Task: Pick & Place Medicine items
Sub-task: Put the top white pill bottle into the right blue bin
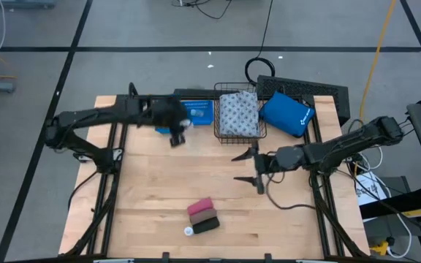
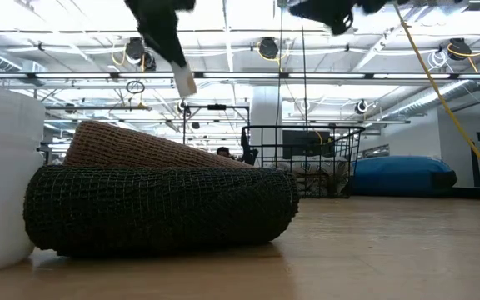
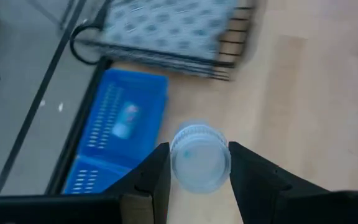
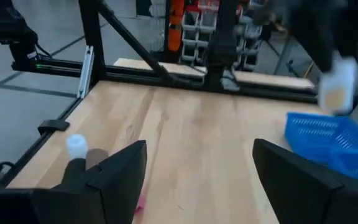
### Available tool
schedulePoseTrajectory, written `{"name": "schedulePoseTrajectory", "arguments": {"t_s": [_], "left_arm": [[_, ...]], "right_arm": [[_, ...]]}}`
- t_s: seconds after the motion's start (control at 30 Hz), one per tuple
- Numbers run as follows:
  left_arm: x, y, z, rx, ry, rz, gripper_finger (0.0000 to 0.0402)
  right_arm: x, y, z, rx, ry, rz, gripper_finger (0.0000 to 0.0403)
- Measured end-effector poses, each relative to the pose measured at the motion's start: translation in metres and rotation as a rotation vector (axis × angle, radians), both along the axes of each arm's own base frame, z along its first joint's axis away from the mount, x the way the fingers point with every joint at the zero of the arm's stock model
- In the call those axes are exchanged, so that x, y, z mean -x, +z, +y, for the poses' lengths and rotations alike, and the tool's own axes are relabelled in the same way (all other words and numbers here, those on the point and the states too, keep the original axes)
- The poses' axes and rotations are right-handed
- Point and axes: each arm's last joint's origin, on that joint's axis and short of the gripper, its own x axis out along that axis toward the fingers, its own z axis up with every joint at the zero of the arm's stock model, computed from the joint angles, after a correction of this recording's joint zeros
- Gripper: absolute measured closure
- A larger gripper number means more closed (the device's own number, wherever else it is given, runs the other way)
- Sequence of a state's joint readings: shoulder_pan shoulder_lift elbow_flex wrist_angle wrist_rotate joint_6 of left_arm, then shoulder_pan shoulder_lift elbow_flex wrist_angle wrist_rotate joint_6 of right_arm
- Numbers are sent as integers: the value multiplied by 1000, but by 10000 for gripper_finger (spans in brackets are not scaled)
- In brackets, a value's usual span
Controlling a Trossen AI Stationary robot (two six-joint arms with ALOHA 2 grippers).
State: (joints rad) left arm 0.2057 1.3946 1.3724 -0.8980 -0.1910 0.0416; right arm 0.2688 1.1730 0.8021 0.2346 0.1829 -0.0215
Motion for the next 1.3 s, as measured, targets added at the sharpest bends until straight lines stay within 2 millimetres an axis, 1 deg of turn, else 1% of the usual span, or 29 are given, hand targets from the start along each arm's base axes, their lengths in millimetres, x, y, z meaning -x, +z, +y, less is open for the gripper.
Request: {"name": "schedulePoseTrajectory", "arguments": {"t_s": [0.03, 0.1, 0.17, 0.27, 0.33, 0.4, 0.5, 0.57, 0.67, 0.8, 1.0, 1.3], "left_arm": [[1, -1, 14, 9, 20, -3, 262], [2, -6, 39, 31, 50, -8, 259], [2, -9, 63, 54, 77, -45, 260], [3, -22, 92, 109, 126, -35, 263], [2, -35, 109, 131, 168, -4, 263], [1, -50, 122, 159, 201, 43, 261], [-4, -73, 140, 189, 229, 104, 259], [-8, -88, 147, 206, 231, 145, 259], [-11, -105, 157, 221, 240, 183, 258], [-14, -121, 166, 230, 251, 208, 258], [-17, -130, 170, 193, 269, 246, 257], [-18, -130, 171, 188, 303, 220, 257]], "right_arm": [[5, 5, -2, 22, 4, -15, 122], [16, 14, -5, 121, 21, -32, 122], [27, 18, -8, 200, 37, -13, 122], [42, 23, -13, 190, 35, 17, 122], [51, 29, -16, 150, 21, -4, 122], [58, 33, -18, 136, 22, -6, 122], [63, 29, -19, 146, 26, -8, 122], [66, 23, -20, 162, 26, -34, 122], [67, 18, -23, 173, -5, -109, 122], [69, 17, -29, 135, -58, -224, 122], [71, 19, -38, 138, -103, -254, 122], [70, 20, -45, 150, -140, -266, 121]]}}
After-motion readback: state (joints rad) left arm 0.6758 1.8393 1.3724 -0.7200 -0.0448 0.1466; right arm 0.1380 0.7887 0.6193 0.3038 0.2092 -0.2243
